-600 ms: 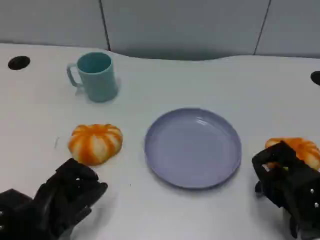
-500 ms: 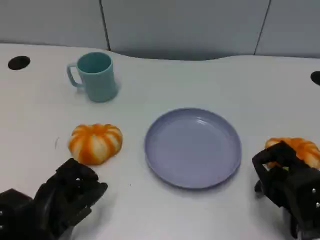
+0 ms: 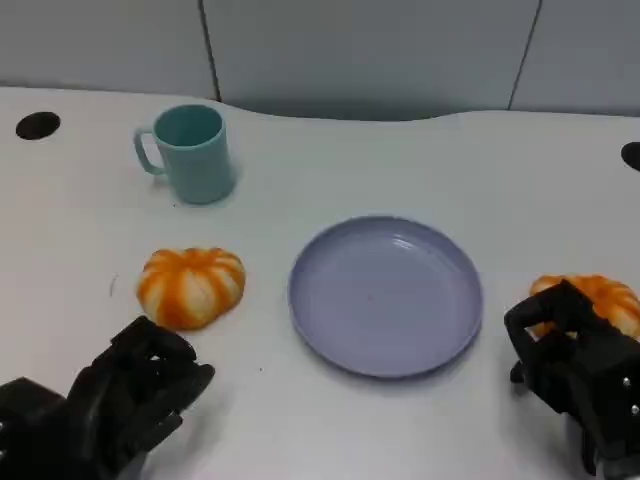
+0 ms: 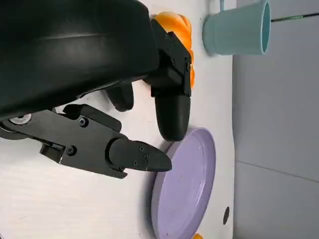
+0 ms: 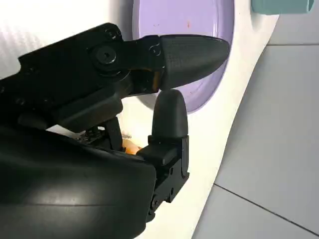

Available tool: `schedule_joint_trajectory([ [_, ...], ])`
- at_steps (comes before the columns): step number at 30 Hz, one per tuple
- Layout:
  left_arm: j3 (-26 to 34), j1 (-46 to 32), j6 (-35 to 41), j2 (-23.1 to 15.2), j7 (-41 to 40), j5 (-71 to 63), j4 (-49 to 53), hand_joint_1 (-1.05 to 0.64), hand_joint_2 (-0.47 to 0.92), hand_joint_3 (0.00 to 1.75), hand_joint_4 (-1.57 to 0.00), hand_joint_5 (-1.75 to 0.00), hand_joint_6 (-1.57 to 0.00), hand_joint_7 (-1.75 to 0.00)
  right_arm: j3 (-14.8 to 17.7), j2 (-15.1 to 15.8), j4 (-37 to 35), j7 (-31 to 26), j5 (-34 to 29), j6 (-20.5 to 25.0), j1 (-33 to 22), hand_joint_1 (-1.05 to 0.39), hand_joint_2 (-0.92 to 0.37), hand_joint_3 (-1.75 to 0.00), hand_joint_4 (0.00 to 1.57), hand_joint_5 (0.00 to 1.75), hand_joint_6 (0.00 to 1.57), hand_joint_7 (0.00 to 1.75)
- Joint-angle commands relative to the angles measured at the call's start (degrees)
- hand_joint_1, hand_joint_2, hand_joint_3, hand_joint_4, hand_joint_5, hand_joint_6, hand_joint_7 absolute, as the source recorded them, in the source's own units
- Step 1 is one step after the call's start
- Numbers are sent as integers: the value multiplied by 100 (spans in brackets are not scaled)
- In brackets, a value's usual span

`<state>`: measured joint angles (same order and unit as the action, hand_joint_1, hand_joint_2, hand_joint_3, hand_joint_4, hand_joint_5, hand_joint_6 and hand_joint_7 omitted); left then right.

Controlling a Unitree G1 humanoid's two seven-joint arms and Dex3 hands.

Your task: Grasp the bread from the table and place it into the plate.

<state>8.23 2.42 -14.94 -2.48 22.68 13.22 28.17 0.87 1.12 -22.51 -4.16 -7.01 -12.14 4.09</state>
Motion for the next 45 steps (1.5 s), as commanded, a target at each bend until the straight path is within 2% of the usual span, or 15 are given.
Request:
schedule_joint_trajectory([
  [1, 44, -26, -63, -87, 8, 20, 7, -31, 92, 17, -57, -175, -38, -175, 26, 88, -70, -44, 8, -195, -2, -23, -92, -44, 62, 175, 40, 159],
  [6, 37, -15, -302, -146, -46, -115, 50, -30, 92, 16, -58, -175, -38, -175, -14, 37, 58, -101, -74, 15, -26, -23, -92, -43, 62, 175, 40, 157],
  [8, -49, -8, -739, -277, -242, -517, -5, -31, 92, 16, -60, -175, -39, -175, -19, -8, 87, -102, -52, 38, -32, -22, -92, -43, 62, 175, 40, 157],
  [11, -236, 4, -1435, -645, -528, -1337, -237, -31, 92, 16, -62, -175, -34, -175, -14, -47, 98, -76, -21, 95, -30, -24, -92, -44, 59, 175, 40, 157],
  [15, -496, 139, -2039, -1347, -1794, -3444, -700, -33, 92, 8, -48, -175, -29, -165, -44, -64, 90, -108, -69, 32, -39, -22, -92, -44, 60, 175, 41, 157],
  [16, -590, 189, -1882, -1594, -2173, -4210, -993, -42, 92, 9, -38, -161, -31, -137, -57, -67, 86, -124, -93, 36, -34, -22, -92, -45, 62, 175, 41, 158],
  [19, -807, 305, -1226, -2101, -2526, -5704, -1766, -54, 92, 11, -32, -105, -49, -52, -85, -107, 160, -174, -147, 139, -45, -23, -92, -45, 63, 175, 40, 157],
  [20, -845, 356, -1054, -2185, -2435, -5881, -1920, -55, 92, 12, -31, -96, -52, -38, -98, -110, 187, -196, -182, 181, -48, -23, -92, -45, 63, 175, 40, 157],
  [21, -887, 428, -844, -2262, -2270, -6028, -2067, -57, 92, 10, -25, -72, -49, -18, -111, -108, 199, -211, -208, 194, -48, -24, -92, -45, 62, 175, 40, 157],
  [23, -1016, 581, -418, -2397, -1954, -6266, -2280, -59, 92, 8, -17, -47, -41, -5, -120, -105, 188, -218, -198, 172, -45, -24, -92, -44, 62, 175, 40, 157],
  [24, -1093, 651, -231, -2461, -1824, -6356, -2349, -64, 92, 7, -7, -26, -29, -2, -119, -104, 170, -214, -176, 143, -42, -24, -92, -44, 63, 175, 40, 157],
  [28, -1479, 1256, 146, -2706, -1330, -6379, -2040, -71, 90, 4, 0, -4, -17, 0, -128, -92, 163, -176, -130, 167, -29, -25, -92, -45, 63, 175, 40, 157],
  [30, -1577, 1337, 224, -2762, -1292, -6315, -1989, -72, 90, 2, 0, -2, -16, 0, -133, -88, 166, -175, -126, 174, -28, -25, -92, -45, 62, 175, 40, 157],
  [34, -2205, 2685, 131, -2565, -1178, -6258, -30, -66, 82, 0, -3, -3, -16, 0, -160, -45, 133, -138, -126, 134, -11, -26, -92, -46, 63, 175, 39, 157],
  [45, -3451, 4359, 265, -2003, -1353, -6329, 2996, -68, 75, 0, 0, -1, -9, 0, -155, -26, 42, -152, -102, -54, -31, -23, -92, -45, 63, 175, 41, 157],
])
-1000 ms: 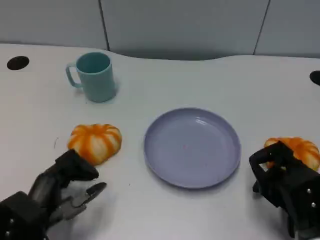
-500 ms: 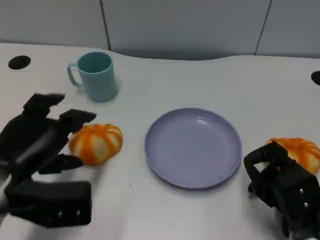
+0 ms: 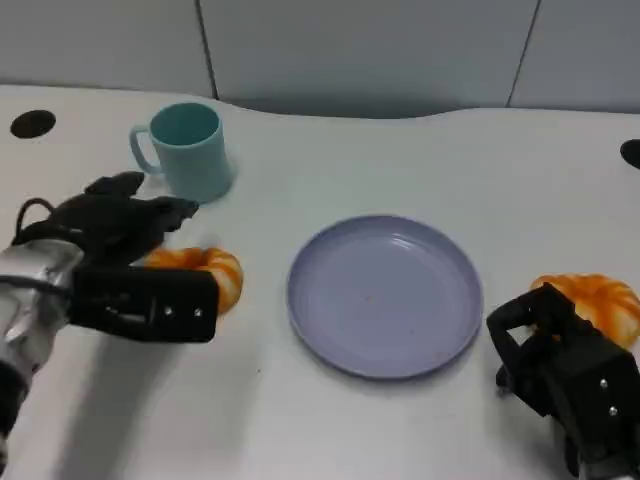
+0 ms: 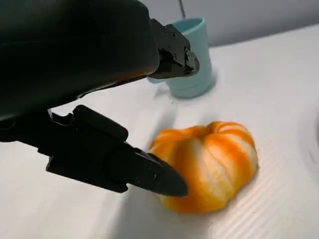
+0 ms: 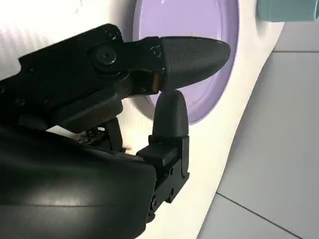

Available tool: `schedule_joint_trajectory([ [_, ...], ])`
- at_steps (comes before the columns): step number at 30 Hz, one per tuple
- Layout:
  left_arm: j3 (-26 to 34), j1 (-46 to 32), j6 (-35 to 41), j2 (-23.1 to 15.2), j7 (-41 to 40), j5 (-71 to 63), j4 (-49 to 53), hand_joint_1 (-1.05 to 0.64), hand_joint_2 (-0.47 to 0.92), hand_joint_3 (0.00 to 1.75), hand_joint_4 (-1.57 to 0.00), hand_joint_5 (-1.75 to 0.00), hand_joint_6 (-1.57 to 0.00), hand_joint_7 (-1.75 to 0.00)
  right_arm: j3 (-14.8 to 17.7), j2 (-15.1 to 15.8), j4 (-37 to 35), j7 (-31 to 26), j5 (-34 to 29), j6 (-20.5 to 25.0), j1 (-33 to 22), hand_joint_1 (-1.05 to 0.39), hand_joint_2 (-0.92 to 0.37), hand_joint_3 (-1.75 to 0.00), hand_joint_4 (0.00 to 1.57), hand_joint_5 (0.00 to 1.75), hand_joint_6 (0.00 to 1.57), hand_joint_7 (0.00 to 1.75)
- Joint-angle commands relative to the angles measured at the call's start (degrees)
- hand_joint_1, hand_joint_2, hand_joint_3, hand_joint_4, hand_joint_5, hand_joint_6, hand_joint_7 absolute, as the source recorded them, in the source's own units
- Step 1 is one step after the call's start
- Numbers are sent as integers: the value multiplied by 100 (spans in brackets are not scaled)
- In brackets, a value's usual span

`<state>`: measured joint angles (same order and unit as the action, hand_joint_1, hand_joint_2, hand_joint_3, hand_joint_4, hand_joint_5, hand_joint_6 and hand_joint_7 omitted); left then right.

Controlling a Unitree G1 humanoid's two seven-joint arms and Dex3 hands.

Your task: Grasp the bread from the table and place it into the plate.

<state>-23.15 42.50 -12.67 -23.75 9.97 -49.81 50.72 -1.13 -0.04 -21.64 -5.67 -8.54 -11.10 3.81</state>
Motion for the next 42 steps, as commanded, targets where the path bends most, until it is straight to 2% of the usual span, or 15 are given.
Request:
schedule_joint_trajectory([
  [1, -416, 443, 35, 211, -127, -37, 1022, -70, 74, 0, 0, -1, -9, 0, 56, 89, -93, 14, 77, -218, -2, -24, -92, -45, 64, 175, 41, 158],
  [4, -638, 657, 14, 387, -174, 4, 1614, -84, 74, 0, 0, 0, -9, -1, 51, 92, -101, 11, 68, -199, -12, -25, -92, -45, 63, 175, 41, 158],
  [7, -806, 742, 44, 547, -313, 22, 1988, -87, 73, 0, -2, -1, -10, -2, 44, 80, -48, -4, 61, -204, -42, -25, -92, -45, 63, 175, 41, 158],
  [15, -934, 687, 140, 809, -910, 179, 2482, -56, 70, 0, -14, -7, -18, -3, 29, 70, 64, -16, 54, -259, -154, -23, -92, -46, 62, 175, 40, 158],
  [20, -1047, 585, 175, 869, -1438, 204, 2593, -50, 71, 1, -23, -12, -26, -6, 15, 37, 172, -59, 33, -234, -226, -23, -92, -47, 62, 175, 40, 158],
  [21, -1074, 539, 185, 885, -1701, 188, 2608, -45, 72, 1, -30, -17, -37, -11, 10, 31, 220, -61, 29, -193, -248, -23, -92, -47, 62, 175, 40, 159],
  [22, -1060, 487, 199, 904, -1965, 214, 2622, -39, 75, 1, -30, -50, -45, -31, 12, 19, 247, -59, 44, -204, -269, -23, -92, -47, 62, 175, 39, 159],
  [23, -1038, 437, 174, 909, -2224, 249, 2630, -31, 84, 2, -27, -111, -41, -87, 11, 13, 276, -61, 46, -203, -286, -23, -92, -47, 62, 175, 39, 159],
  [24, -1021, 403, 144, 909, -2409, 285, 2640, -25, 88, 2, -27, -142, -38, -120, 11, 13, 275, -61, 46, -241, -294, -22, -92, -47, 62, 175, 40, 159],
  [25, -1017, 386, 122, 909, -2524, 308, 2651, -20, 90, 2, -33, -161, -36, -147, 12, 14, 270, -60, 46, -274, -300, -21, -92, -47, 62, 175, 40, 160],
  [26, -1018, 352, 56, 894, -2710, 316, 2656, -18, 91, 2, -39, -168, -37, -156, 7, 14, 293, -65, 33, -253, -308, -21, -92, -47, 62, 175, 40, 160],
  [28, -998, 297, -55, 868, -2988, 342, 2667, -16, 92, 1, -55, -173, -45, -161, 0, 14, 356, -57, 21, -149, -320, -22, -92, -46, 62, 175, 39, 160],
  [29, -982, 276, -101, 858, -3093, 359, 2672, -17, 92, 5, -72, -174, -52, -169, -3, 16, 389, -49, 19, -89, -325, -23, -92, -47, 61, 175, 39, 160],
  [31, -908, 248, -159, 857, -3213, 448, 2681, -19, 92, 9, -83, -174, -58, -173, -2, 21, 401, -35, 28, -38, -314, -23, -92, -47, 59, 175, 38, 159],
  [42, 65, 134, -1058, 853, -2826, 1638, 2483, -17, 88, 23, -84, -175, -60, -175, 3, 25, 231, -63, 30, -192, -245, -22, -92, -46, 63, 175, 39, 159],
])
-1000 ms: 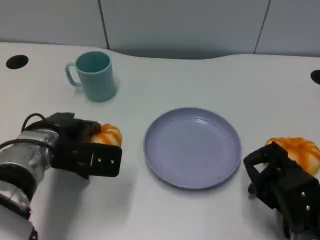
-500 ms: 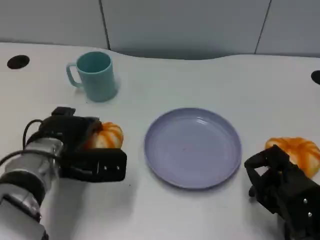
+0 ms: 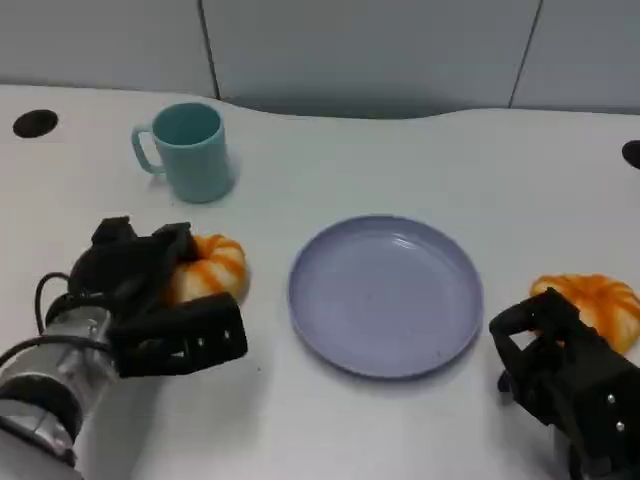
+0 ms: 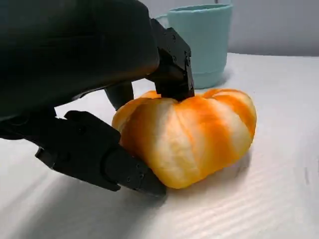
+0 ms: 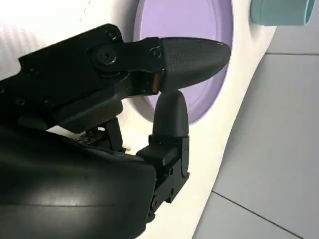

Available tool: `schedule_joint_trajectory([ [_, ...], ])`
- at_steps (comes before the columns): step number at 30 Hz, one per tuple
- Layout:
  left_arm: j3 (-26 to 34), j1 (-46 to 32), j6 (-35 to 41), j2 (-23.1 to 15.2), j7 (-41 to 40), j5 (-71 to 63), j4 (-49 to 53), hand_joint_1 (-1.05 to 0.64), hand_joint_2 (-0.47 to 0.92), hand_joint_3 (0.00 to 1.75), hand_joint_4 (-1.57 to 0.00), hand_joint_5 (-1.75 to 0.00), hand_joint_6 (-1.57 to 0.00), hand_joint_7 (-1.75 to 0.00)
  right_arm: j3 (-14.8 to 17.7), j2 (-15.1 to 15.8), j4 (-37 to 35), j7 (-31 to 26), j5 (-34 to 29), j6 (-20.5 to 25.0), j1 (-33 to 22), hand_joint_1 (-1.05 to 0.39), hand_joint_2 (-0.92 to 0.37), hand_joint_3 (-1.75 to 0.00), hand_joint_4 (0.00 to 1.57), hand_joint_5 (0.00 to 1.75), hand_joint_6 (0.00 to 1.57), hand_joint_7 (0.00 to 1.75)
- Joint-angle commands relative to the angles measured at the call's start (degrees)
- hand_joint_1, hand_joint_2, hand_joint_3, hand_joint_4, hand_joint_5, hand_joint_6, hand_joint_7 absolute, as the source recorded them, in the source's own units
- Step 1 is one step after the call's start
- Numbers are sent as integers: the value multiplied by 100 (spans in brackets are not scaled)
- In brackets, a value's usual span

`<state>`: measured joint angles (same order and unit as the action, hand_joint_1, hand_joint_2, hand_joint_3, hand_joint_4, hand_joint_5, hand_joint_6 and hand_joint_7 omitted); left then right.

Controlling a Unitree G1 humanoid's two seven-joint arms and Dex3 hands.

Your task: Grasp the bread from the table and place it into the plate.

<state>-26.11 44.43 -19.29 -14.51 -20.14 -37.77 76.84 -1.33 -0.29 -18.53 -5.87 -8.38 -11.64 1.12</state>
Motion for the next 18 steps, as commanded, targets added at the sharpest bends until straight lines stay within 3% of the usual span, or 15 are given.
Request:
schedule_joint_trajectory([
  [1, 485, -80, -540, -65, 227, 581, -169, -16, 86, 23, -84, -175, -60, -175, 21, 52, -91, -46, 6, -141, 29, -23, -92, -46, 62, 175, 39, 159],
  [7, 1356, -139, -1566, 53, 998, 1709, -615, -20, 83, 25, -82, -175, -60, -175, -7, 55, -128, -74, -47, -140, 70, -24, -92, -46, 62, 175, 39, 158],
  [18, 1376, 213, -2131, 382, 1590, 1862, -1394, -11, 82, 21, -83, -175, -60, -175, -2, 2, -337, -75, -1, -337, 140, -25, -92, -46, 64, 175, 41, 161],
])
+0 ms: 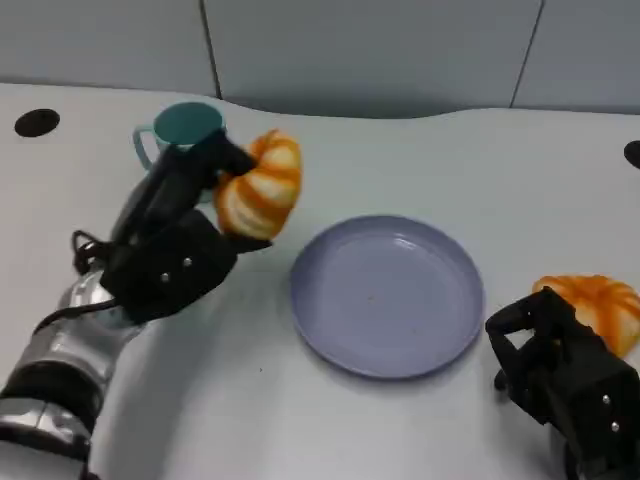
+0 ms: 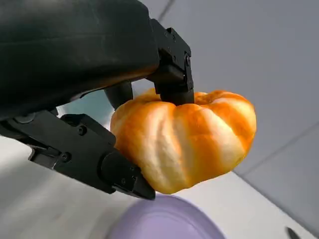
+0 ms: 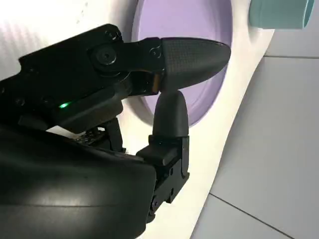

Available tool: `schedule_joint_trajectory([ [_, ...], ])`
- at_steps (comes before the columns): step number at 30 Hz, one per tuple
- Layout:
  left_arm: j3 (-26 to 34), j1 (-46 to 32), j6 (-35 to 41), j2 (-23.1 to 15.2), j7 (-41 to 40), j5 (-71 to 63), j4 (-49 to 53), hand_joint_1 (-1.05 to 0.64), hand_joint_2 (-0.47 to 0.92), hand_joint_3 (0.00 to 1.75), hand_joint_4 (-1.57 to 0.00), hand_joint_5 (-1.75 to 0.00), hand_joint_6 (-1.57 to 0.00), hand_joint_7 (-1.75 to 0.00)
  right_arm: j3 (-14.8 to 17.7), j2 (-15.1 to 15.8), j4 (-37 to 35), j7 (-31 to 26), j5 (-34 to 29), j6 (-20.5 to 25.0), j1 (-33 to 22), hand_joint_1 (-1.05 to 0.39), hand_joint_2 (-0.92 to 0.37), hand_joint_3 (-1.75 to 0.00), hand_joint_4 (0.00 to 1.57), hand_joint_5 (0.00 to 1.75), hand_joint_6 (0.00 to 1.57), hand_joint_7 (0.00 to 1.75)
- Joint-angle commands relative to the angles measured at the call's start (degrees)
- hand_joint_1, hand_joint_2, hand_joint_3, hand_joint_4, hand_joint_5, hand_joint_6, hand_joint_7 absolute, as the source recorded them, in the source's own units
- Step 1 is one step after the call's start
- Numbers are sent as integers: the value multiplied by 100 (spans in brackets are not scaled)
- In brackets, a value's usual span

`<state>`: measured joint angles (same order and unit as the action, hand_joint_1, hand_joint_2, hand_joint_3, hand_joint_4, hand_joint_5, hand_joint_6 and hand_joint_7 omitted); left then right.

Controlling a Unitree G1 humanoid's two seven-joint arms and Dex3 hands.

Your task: Grasp the bread from the table and place it into the plate.

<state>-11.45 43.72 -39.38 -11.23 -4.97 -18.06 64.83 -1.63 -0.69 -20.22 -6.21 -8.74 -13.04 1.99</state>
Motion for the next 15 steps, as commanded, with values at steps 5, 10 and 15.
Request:
schedule_joint_trajectory([
  [5, -416, 527, -182, 248, 101, -438, -224, -9, 80, 21, -88, -175, -62, -175, 20, 38, -155, -22, 31, -174, 42, -25, -92, -46, 64, 175, 41, 161],
  [10, -814, 691, -45, 696, -128, -870, -23, -14, 79, 24, -92, -175, -64, -175, 17, 38, -78, -14, 25, -144, 15, -24, -92, -46, 63, 175, 41, 161],
  [15, -1103, 754, 216, 948, -257, -1192, 308, -16, 70, 40, -96, -175, -69, -175, -18, 58, -87, -65, -82, -96, 33, -26, -92, -47, 60, 175, 39, 162],
])
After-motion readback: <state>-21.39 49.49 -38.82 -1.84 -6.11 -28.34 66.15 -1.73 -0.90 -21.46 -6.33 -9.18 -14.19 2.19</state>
